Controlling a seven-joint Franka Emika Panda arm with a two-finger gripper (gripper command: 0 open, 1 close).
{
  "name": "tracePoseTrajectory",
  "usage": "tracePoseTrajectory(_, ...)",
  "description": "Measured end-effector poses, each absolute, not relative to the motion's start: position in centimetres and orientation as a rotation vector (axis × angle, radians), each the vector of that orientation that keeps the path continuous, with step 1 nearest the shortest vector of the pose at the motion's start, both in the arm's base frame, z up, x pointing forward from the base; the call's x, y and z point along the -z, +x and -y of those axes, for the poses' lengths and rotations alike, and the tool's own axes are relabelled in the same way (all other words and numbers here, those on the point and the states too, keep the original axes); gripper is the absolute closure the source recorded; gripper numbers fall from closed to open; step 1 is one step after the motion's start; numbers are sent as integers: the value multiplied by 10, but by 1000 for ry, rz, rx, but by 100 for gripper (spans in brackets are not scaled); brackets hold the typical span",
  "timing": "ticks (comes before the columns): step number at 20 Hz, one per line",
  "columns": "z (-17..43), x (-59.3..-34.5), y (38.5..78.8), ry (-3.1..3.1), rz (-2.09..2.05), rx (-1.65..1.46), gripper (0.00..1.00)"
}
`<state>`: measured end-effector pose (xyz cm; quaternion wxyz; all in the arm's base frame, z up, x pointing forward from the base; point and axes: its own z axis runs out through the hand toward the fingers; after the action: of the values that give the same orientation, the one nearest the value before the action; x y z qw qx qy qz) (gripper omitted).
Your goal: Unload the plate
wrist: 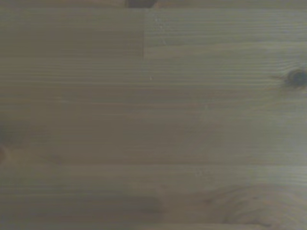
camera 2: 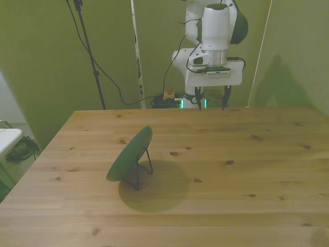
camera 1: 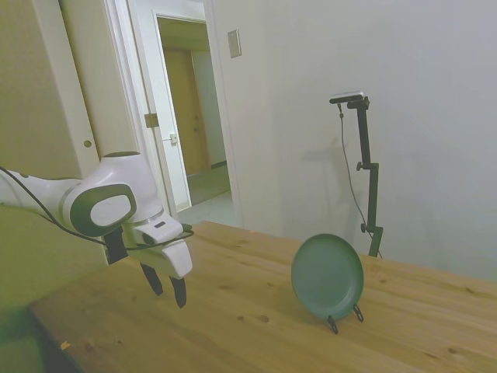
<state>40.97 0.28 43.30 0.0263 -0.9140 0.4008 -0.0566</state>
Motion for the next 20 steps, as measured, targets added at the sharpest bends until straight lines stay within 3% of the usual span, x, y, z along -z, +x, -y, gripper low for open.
tracePoseTrajectory(3, -1, -436, 411, -2803, -1254, 201, 0)
tracePoseTrajectory(11, 75, -521, 443, -2543, -1442, 439, 0)
tracePoseTrajectory(20, 186, -565, 512, -2316, -1664, 497, 0)
